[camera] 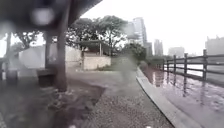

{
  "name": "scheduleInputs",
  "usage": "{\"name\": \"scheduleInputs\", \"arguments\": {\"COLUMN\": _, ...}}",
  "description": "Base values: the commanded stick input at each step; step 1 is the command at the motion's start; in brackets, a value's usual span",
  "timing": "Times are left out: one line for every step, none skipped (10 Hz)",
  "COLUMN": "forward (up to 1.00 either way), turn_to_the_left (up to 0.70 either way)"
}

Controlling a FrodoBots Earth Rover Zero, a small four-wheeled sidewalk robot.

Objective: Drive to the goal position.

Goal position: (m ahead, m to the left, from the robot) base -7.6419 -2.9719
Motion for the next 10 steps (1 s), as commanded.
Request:
{"name": "scheduleInputs", "arguments": {"forward": 1.00, "turn_to_the_left": 0.00}}
{"name": "scheduleInputs", "arguments": {"forward": 1.00, "turn_to_the_left": 0.00}}
{"name": "scheduleInputs", "arguments": {"forward": 1.00, "turn_to_the_left": 0.00}}
{"name": "scheduleInputs", "arguments": {"forward": 1.00, "turn_to_the_left": 0.00}}
{"name": "scheduleInputs", "arguments": {"forward": 1.00, "turn_to_the_left": 0.00}}
{"name": "scheduleInputs", "arguments": {"forward": 1.00, "turn_to_the_left": 0.00}}
{"name": "scheduleInputs", "arguments": {"forward": 1.00, "turn_to_the_left": 0.00}}
{"name": "scheduleInputs", "arguments": {"forward": 1.00, "turn_to_the_left": 0.00}}
{"name": "scheduleInputs", "arguments": {"forward": 1.00, "turn_to_the_left": 0.00}}
{"name": "scheduleInputs", "arguments": {"forward": 1.00, "turn_to_the_left": 0.00}}
